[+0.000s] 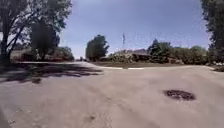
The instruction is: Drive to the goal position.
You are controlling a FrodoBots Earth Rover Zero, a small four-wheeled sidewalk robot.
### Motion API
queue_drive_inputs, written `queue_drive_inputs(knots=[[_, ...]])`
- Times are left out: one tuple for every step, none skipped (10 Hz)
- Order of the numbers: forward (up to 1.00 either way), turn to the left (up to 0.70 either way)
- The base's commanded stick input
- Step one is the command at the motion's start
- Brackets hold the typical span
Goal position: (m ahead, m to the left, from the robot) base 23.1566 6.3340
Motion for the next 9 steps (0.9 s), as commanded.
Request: queue_drive_inputs(knots=[[0.7,0.0],[0.7,0.0],[0.7,0.0],[0.7,0.0],[0.7,0.0],[0.7,0.0],[0.7,0.0],[0.7,0.0],[0.7,0.0]])
